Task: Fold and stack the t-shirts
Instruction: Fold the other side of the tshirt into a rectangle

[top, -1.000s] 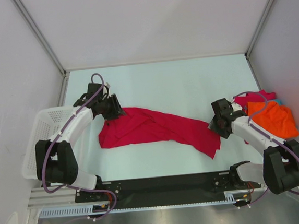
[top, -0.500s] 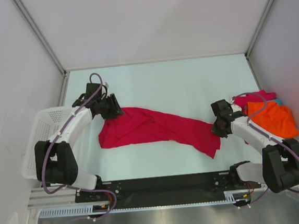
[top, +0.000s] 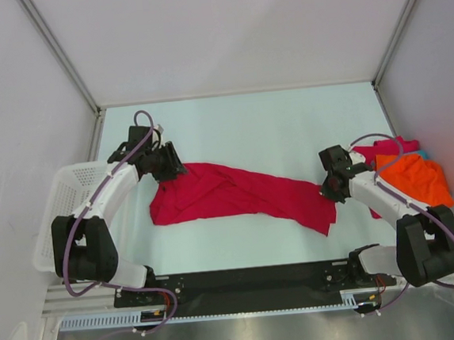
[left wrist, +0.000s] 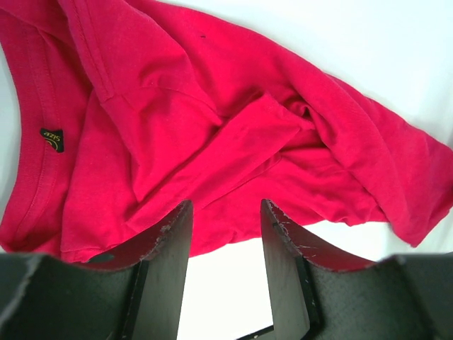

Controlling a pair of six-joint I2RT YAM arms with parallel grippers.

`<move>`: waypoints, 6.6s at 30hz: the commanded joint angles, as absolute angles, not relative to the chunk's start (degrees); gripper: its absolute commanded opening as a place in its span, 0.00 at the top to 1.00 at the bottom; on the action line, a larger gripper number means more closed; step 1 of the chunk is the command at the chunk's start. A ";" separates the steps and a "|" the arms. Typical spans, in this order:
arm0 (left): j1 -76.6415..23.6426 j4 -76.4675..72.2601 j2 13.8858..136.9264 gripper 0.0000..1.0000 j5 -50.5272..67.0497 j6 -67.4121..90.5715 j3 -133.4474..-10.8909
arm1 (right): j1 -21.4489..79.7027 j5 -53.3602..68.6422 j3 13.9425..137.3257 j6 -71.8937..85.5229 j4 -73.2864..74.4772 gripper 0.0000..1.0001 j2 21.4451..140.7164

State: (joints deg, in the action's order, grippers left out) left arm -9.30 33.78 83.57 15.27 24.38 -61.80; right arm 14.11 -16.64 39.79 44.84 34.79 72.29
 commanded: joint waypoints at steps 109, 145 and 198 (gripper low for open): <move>-19.42 21.80 106.70 0.55 11.69 28.30 -68.47 | 10.37 -19.78 60.20 33.84 40.87 0.59 74.97; -21.71 28.92 92.29 1.00 2.72 27.07 -62.67 | 10.02 -18.46 58.71 33.05 40.78 0.71 71.72; -21.80 29.71 96.59 0.92 3.60 23.64 -67.77 | 7.91 -16.61 57.13 31.29 39.81 0.72 71.01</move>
State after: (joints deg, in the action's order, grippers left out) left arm -21.43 31.75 95.07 2.39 25.17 -65.52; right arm 8.69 -16.64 57.39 32.32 40.86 72.66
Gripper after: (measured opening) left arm 0.053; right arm 0.280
